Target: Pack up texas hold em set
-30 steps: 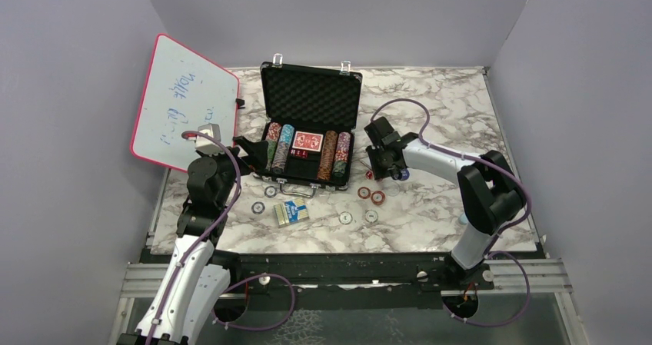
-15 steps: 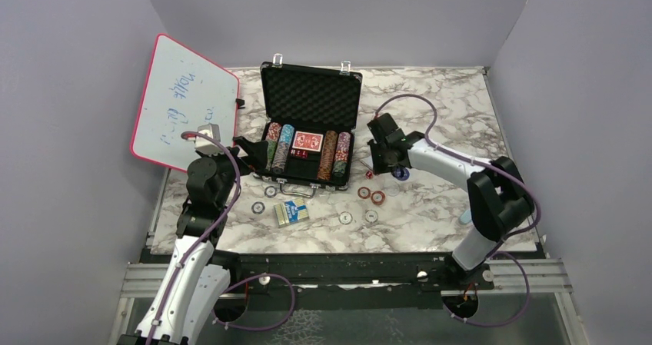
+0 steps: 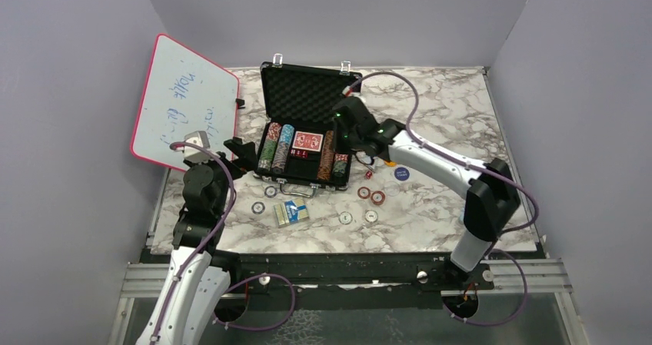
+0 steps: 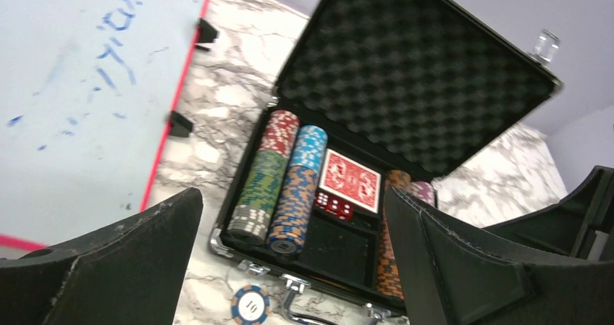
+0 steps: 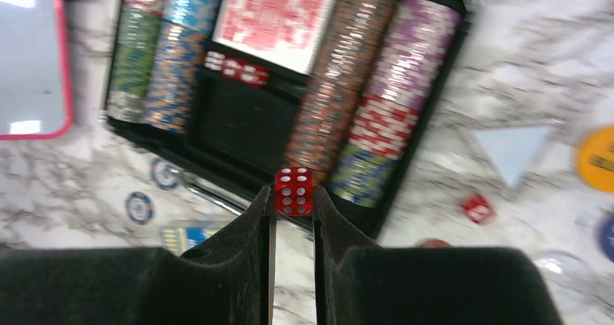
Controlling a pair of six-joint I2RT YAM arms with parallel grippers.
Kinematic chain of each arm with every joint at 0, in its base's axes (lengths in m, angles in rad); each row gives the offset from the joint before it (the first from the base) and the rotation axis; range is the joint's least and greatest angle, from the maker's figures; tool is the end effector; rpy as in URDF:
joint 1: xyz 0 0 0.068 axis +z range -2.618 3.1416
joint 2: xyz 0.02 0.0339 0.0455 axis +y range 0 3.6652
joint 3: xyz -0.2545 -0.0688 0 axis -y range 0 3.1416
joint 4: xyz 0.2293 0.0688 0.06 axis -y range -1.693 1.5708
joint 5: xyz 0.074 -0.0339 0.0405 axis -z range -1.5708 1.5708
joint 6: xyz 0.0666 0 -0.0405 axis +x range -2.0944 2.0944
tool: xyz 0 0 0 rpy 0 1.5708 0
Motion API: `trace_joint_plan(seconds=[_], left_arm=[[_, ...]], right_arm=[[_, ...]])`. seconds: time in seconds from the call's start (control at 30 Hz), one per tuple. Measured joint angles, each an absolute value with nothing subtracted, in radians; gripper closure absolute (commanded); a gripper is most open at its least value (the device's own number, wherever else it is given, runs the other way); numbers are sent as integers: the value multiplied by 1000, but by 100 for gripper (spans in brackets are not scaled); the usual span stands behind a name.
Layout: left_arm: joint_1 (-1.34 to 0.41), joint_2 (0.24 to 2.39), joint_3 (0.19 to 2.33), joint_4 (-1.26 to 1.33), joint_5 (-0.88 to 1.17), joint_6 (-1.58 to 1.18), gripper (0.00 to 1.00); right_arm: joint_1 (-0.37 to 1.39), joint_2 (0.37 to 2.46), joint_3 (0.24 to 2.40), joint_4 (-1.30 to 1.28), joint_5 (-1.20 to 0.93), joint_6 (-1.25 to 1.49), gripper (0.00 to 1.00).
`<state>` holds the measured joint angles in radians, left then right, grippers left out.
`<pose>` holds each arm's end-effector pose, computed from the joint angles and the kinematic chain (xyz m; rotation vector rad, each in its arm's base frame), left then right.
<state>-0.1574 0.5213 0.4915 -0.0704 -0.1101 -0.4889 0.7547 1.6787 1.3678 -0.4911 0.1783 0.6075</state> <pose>0.1688 -0.0194 0.2794 -0.3605 1.6467 -0.3956 0.2857 0.2525 0.2532 -0.0900 2.4007 0.4448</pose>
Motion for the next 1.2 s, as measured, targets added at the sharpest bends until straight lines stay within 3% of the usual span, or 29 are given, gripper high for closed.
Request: trace_joint_plan(seconds=[0.23, 0.53, 1.2], left_arm=[[-173, 497, 492, -140, -238, -514, 1], [-179, 479, 492, -163, -290, -528, 1], [-192, 479, 492, -141, -283, -535, 1]], right_arm=[[889, 1934, 1615, -504, 236, 685, 79], [892, 2117, 1789, -570, 348, 736, 79], [890, 2226, 1837, -587, 384, 773, 78]])
